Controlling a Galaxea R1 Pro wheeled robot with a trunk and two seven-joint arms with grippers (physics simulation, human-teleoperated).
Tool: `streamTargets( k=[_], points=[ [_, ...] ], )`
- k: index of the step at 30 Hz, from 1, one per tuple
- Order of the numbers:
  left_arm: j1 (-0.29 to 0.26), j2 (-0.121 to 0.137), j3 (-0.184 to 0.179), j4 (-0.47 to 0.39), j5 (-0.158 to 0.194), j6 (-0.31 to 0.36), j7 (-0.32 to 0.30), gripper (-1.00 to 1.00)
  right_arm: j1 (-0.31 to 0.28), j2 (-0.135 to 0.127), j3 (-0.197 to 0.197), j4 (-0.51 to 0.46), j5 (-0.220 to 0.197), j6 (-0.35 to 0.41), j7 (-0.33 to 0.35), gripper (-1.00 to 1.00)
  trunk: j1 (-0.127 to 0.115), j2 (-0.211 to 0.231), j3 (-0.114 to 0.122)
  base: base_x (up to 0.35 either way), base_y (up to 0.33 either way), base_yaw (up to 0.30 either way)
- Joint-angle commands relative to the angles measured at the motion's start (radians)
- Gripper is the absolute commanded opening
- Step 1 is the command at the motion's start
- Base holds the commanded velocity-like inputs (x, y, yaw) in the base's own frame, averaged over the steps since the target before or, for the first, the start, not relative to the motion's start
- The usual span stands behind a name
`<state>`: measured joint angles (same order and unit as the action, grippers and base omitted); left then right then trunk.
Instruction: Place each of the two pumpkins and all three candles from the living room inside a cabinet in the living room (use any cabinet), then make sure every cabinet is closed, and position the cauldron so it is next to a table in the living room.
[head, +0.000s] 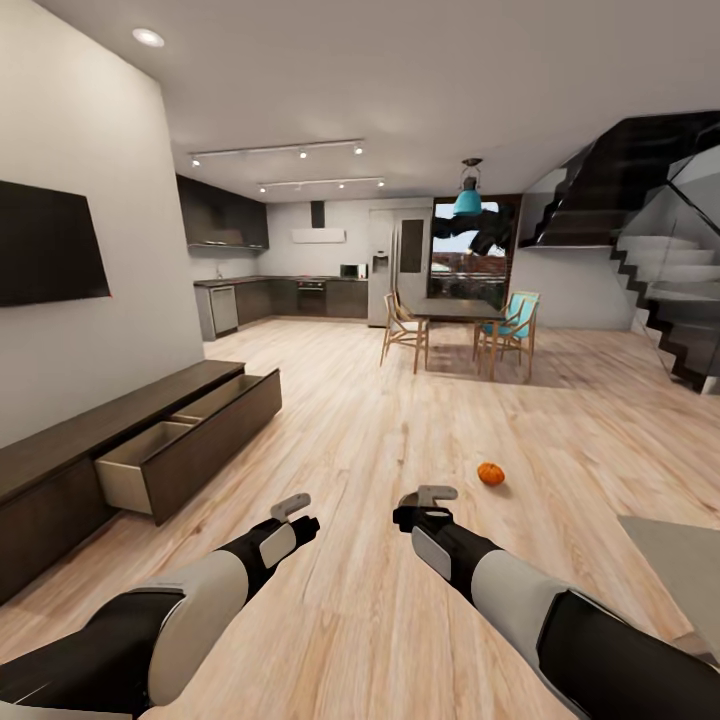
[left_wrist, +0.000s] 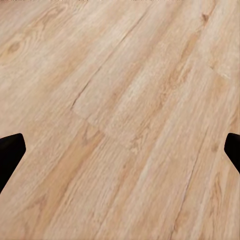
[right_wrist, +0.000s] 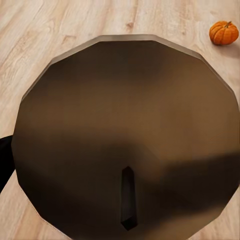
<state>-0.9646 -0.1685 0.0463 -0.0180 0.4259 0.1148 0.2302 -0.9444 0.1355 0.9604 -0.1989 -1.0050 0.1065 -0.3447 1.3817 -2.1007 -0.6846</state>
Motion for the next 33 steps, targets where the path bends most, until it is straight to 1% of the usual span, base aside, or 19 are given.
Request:
streamTargets(
  k=[1, 3, 33],
  points=[
    [0.0, 0.0, 0.004, -0.002, -0.001, 0.005, 0.005, 1.0, -0.001, 0.0, 0.008, -0.002, -0.003, 0.005, -0.007, -1.0, 0.0, -0.001, -0.001, 0.055, 0.0, 0.0],
    [0.0, 0.0, 0.004, -0.002, -0.001, 0.005, 0.005, 1.0, -0.001, 0.0, 0.008, -0.002, -0.004, 0.005, -0.007, -1.0, 0.0, -0.001, -0.001, 0.032, 0.0, 0.0],
    [0.0, -0.002, 0.004, -0.002, -0.001, 0.003, 0.004, 1.0, -0.001, 0.0, 0.008, -0.002, -0.003, 0.005, -0.007, -1.0, -0.115, 0.209, 0.093, 0.002, 0.0, 0.0]
  ],
)
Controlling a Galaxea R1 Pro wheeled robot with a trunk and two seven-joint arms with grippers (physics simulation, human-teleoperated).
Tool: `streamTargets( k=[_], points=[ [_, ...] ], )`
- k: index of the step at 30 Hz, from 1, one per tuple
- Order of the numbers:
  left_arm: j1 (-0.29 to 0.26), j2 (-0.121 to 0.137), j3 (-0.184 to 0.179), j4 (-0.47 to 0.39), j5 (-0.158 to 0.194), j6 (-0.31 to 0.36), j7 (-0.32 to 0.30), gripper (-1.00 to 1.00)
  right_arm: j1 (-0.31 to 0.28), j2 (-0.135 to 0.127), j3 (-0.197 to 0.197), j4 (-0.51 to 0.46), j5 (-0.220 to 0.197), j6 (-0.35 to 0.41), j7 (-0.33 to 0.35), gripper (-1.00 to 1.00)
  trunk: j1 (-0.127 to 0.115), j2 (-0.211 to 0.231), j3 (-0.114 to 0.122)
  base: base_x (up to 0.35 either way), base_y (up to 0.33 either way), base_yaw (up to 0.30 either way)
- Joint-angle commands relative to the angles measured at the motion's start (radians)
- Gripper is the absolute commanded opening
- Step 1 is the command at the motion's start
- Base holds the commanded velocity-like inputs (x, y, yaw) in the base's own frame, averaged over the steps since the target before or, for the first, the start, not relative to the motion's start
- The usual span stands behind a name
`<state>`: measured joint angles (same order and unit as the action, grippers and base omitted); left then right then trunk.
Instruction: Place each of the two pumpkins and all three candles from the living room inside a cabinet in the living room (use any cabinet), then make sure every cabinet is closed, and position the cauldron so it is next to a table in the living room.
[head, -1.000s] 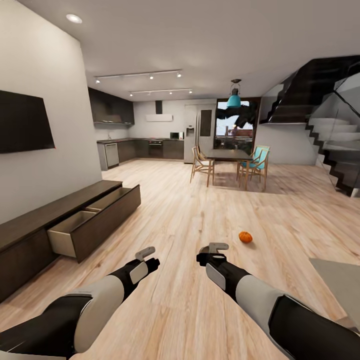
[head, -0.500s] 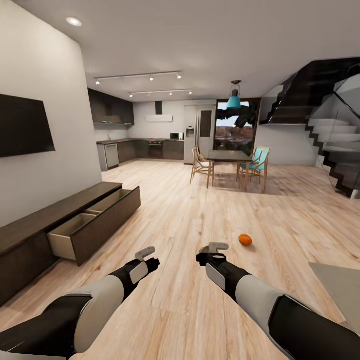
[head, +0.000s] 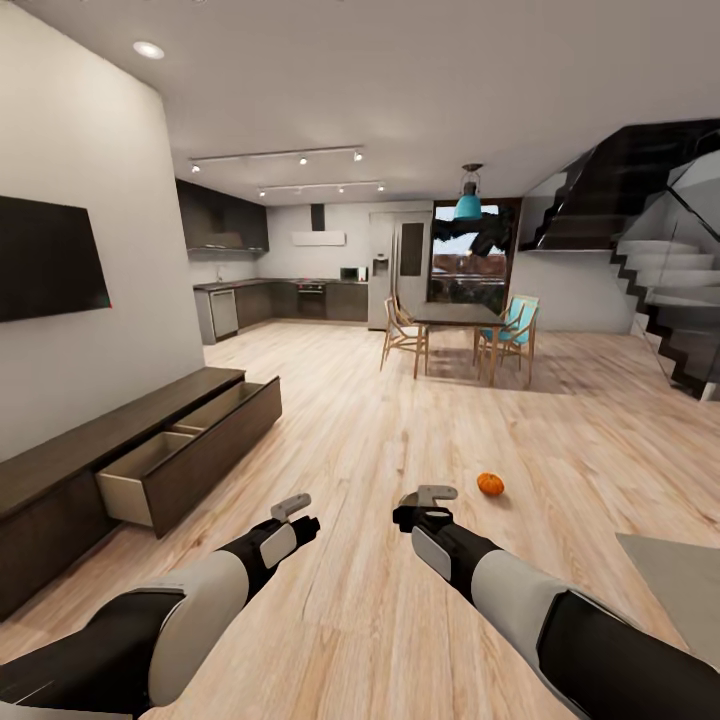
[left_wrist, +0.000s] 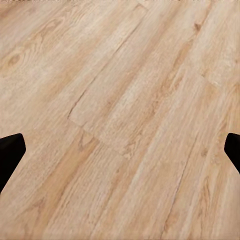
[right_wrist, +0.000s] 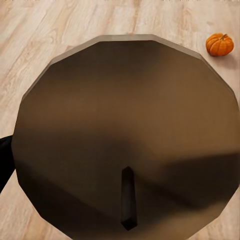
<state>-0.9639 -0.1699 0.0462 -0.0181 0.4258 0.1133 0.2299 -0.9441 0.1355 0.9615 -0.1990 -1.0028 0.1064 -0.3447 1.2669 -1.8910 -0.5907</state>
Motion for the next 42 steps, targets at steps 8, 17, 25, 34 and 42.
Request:
streamTargets(
  k=[8, 17, 25, 34, 42],
  points=[
    [-0.001, -0.001, 0.004, -0.002, -0.001, 0.005, 0.004, 1.0, -0.001, -0.001, 0.008, -0.002, -0.006, 0.006, -0.007, -1.0, -0.031, 0.056, 0.021, 0.0, 0.0, 0.0],
    [0.0, -0.002, 0.004, -0.002, -0.001, 0.005, 0.004, 1.0, -0.001, -0.001, 0.007, -0.002, -0.006, 0.006, -0.007, -1.0, -0.065, 0.119, 0.037, 0.0, 0.0, 0.033],
    [0.001, -0.002, 0.004, -0.002, -0.001, 0.005, 0.004, 1.0, -0.001, -0.001, 0.007, -0.002, -0.006, 0.006, -0.007, -1.0, -0.085, 0.154, 0.04, 0.0, 0.0, 0.06],
    [0.001, -0.001, 0.004, -0.002, -0.001, 0.005, 0.004, 1.0, -0.001, -0.001, 0.007, -0.002, -0.006, 0.006, -0.007, -1.0, -0.085, 0.154, 0.027, 0.03, 0.0, 0.054],
    [0.0, -0.001, 0.004, -0.002, -0.001, 0.005, 0.004, 1.0, -0.001, -0.001, 0.006, -0.002, -0.006, 0.006, -0.007, -1.0, -0.085, 0.154, 0.026, 0.29, 0.0, 0.005]
  ],
)
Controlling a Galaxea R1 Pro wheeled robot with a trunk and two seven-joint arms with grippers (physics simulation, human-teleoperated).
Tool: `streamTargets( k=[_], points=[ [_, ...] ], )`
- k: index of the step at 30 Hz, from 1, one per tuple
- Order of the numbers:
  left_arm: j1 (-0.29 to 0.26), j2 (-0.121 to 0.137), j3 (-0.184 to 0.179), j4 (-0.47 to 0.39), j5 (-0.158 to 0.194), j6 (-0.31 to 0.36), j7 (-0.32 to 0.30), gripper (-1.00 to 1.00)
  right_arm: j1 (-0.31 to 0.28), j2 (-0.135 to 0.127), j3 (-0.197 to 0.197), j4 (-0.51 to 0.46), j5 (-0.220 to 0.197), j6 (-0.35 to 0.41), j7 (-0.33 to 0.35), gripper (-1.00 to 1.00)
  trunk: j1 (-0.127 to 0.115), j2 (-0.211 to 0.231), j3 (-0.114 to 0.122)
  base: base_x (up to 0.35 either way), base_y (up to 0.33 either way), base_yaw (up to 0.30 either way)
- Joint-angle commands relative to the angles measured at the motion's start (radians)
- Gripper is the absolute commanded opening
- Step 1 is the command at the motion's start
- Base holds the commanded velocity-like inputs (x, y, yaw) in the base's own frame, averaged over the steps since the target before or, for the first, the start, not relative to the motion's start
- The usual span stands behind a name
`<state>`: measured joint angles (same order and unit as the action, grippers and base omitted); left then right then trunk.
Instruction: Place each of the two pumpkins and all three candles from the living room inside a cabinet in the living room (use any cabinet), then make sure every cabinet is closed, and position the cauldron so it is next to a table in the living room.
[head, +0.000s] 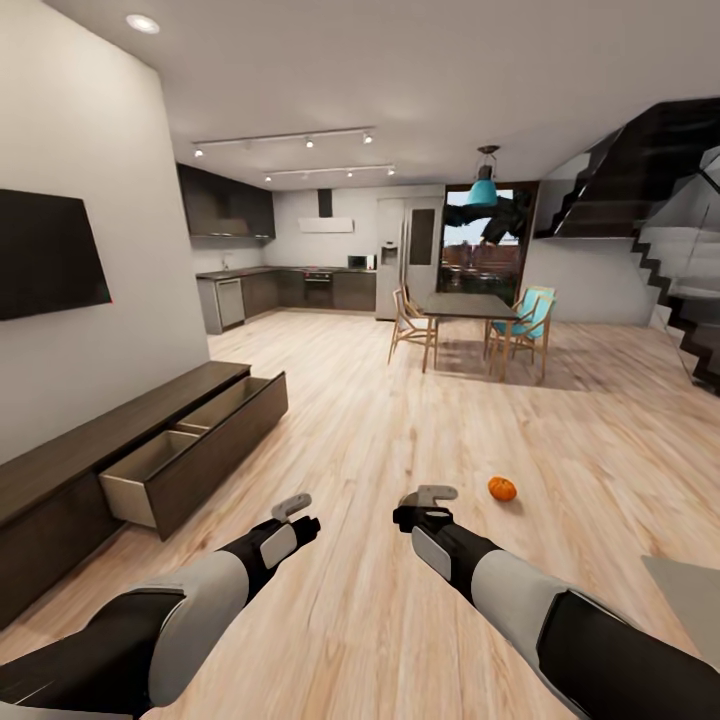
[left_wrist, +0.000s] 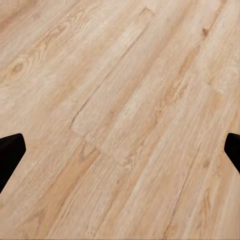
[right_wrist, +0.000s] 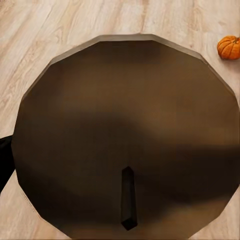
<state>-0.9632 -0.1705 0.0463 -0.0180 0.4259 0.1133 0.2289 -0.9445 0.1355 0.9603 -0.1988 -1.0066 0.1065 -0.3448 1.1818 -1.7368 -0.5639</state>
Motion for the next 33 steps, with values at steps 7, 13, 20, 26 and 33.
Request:
streamTargets(
  k=[7, 13, 20, 26, 33],
  points=[
    [0.0, -0.001, 0.004, -0.002, -0.001, 0.005, 0.004, 1.0, 0.0, 0.0, 0.008, -0.002, -0.003, 0.005, -0.007, -1.0, 0.001, -0.001, -0.001, 0.332, 0.0, 0.0],
    [0.0, -0.001, 0.004, -0.002, -0.001, 0.005, 0.004, 1.0, 0.0, 0.0, 0.008, -0.002, -0.003, 0.005, -0.007, -1.0, 0.001, -0.001, -0.001, 0.333, 0.0, 0.0],
    [0.0, -0.001, 0.004, -0.002, -0.001, 0.005, 0.004, 1.0, 0.0, -0.001, 0.008, -0.002, -0.003, 0.005, -0.007, -1.0, 0.001, -0.001, -0.001, 0.333, 0.0, 0.0],
    [0.0, -0.001, 0.004, -0.002, -0.001, 0.005, 0.004, 1.0, -0.001, -0.001, 0.008, -0.002, -0.001, 0.005, -0.007, -1.0, 0.001, -0.001, -0.001, 0.333, 0.0, 0.0],
    [0.0, -0.001, 0.004, -0.002, -0.001, 0.005, 0.003, 1.0, 0.0, -0.001, 0.008, -0.002, -0.001, 0.005, -0.007, -1.0, 0.001, -0.001, -0.001, 0.333, 0.0, 0.0]
  ],
)
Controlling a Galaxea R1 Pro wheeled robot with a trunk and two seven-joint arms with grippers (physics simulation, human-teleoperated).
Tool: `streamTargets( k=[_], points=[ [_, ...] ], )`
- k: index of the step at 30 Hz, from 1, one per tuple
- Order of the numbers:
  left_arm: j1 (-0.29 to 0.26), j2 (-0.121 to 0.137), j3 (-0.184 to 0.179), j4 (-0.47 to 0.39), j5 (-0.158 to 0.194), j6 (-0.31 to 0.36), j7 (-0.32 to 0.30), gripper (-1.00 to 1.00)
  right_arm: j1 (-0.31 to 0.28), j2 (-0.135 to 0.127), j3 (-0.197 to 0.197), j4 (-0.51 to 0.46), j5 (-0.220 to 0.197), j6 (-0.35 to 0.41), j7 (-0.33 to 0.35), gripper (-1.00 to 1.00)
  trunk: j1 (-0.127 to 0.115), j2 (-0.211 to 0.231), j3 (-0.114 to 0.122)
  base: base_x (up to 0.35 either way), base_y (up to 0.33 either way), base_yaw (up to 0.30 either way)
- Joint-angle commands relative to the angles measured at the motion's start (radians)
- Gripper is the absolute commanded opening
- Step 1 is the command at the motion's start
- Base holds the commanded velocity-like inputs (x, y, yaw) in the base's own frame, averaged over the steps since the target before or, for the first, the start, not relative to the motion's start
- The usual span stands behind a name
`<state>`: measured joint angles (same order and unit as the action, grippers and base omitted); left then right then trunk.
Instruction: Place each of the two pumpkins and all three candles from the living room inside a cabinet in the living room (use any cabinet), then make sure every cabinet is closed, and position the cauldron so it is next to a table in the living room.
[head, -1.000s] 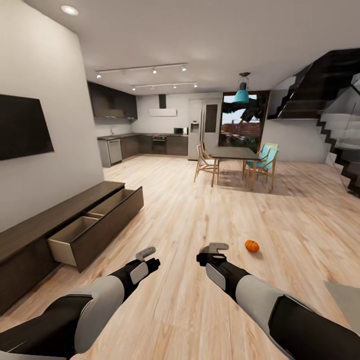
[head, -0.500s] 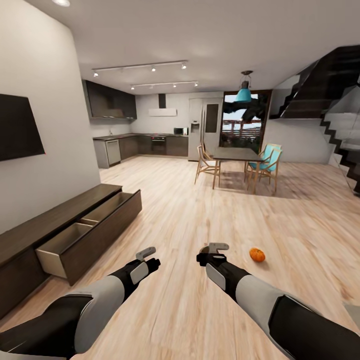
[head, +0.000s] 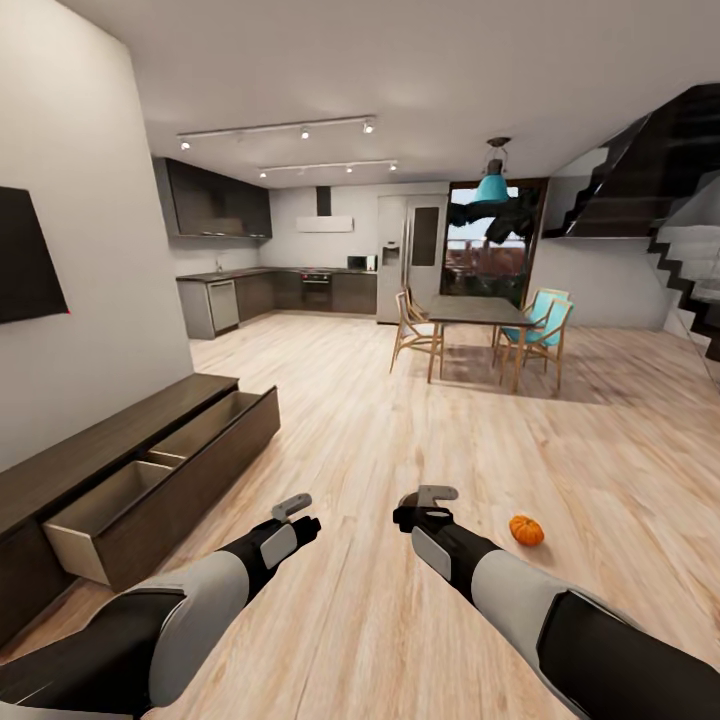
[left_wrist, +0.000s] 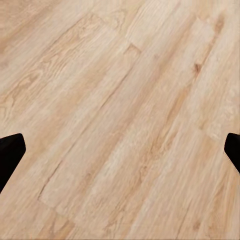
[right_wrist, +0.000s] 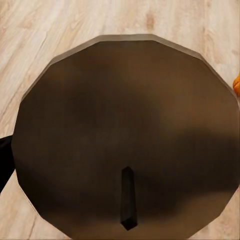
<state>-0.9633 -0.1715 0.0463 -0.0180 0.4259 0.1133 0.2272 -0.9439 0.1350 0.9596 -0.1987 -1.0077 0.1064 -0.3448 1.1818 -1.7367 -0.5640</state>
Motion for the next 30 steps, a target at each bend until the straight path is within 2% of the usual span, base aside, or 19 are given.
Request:
streamTargets(
  k=[1, 18, 30],
  points=[
    [0.0, 0.0, 0.004, -0.002, -0.001, 0.005, 0.004, 1.0, -0.001, -0.001, 0.008, -0.002, 0.0, 0.006, -0.006, -1.0, 0.0, -0.001, -0.001, 0.333, 0.0, 0.0],
    [0.0, 0.0, 0.004, -0.002, -0.001, 0.005, 0.004, 1.0, -0.001, 0.0, 0.008, -0.002, 0.0, 0.005, -0.007, -1.0, 0.0, -0.001, -0.001, 0.333, 0.0, 0.003],
    [0.0, 0.0, 0.004, -0.002, -0.001, 0.005, 0.004, 1.0, -0.001, -0.001, 0.008, -0.002, 0.0, 0.004, -0.008, -1.0, 0.0, -0.001, -0.007, 0.325, -0.039, 0.113]
  ],
)
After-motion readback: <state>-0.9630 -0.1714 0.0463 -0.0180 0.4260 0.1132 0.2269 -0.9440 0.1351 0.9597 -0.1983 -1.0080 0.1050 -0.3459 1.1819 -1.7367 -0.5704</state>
